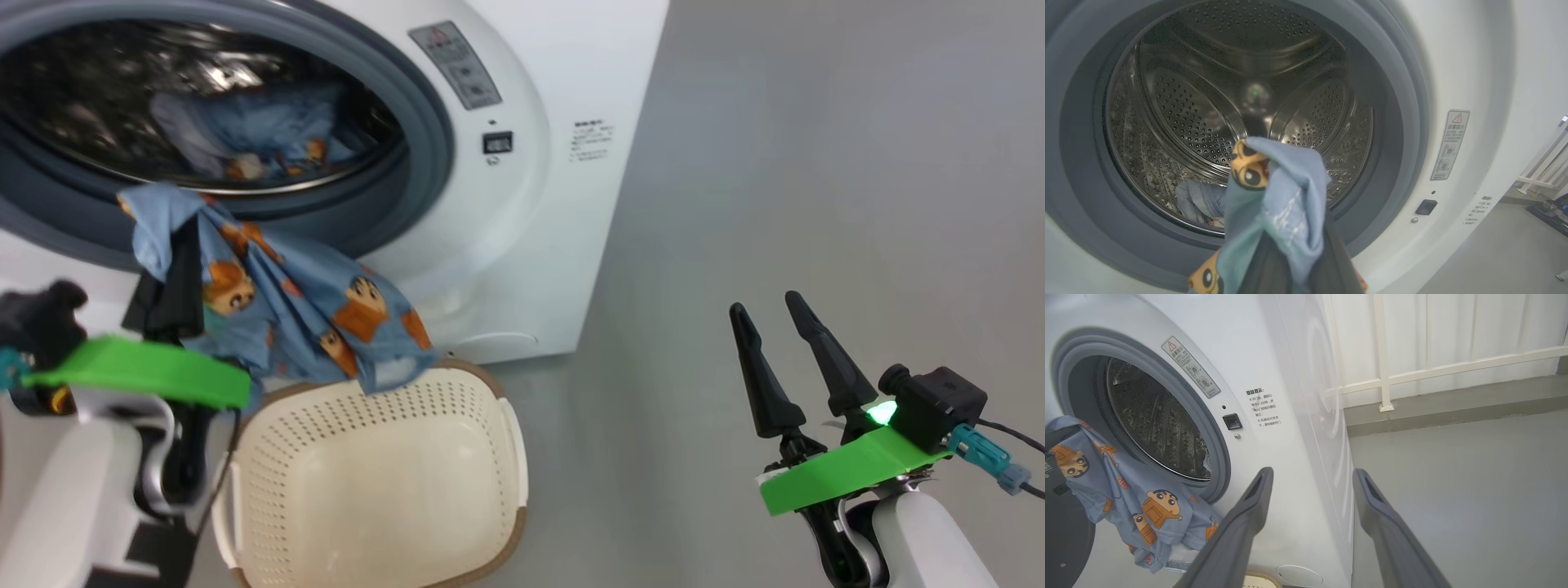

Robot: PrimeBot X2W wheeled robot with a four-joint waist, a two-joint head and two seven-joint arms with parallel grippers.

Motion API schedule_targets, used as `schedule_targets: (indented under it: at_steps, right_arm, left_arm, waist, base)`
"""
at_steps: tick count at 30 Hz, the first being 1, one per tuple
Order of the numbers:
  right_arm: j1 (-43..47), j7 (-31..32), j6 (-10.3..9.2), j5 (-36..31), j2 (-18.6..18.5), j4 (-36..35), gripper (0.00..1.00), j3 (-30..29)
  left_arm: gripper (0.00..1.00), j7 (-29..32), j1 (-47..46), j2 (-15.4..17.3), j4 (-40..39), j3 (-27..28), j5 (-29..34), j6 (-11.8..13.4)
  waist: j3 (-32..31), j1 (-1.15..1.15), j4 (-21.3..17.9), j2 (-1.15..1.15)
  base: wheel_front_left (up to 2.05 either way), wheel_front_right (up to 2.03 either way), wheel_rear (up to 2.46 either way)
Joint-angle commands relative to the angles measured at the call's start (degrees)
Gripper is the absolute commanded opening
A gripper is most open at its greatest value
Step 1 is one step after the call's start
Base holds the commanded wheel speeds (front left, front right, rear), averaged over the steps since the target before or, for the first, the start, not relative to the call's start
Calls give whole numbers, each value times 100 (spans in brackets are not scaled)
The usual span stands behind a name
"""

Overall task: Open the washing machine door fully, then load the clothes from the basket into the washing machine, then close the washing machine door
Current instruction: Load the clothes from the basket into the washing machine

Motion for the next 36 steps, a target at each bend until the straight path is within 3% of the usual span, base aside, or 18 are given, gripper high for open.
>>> schedule_targets:
  at_steps: [1, 20, 32, 36]
  right_arm:
    - [-116, -27, 9, -46, 7, -162, 100, 101]
    - [-617, -27, 9, -266, 321, -401, 100, 171]
    - [-725, -27, 9, -303, 454, -605, 100, 200]
    - [-734, -27, 9, -284, 462, -665, 100, 199]
  left_arm:
    - [0, -36, -260, 235, -34, 157, -21, -30]
    - [0, -36, -2948, 850, 2770, -851, -311, -39]
    - [0, -36, -4250, 1423, 3493, -1140, -287, -39]
    - [0, -36, -4630, 1560, 3354, -940, -173, -39]
  waist:
    - [187, 0, -170, 0]
    - [1625, 0, -873, 0]
    - [2343, 0, -1405, 0]
    - [2483, 0, -1446, 0]
  base:
    - [0, 0, 0]
    - [0, 0, 0]
    - [0, 0, 0]
    - [0, 0, 0]
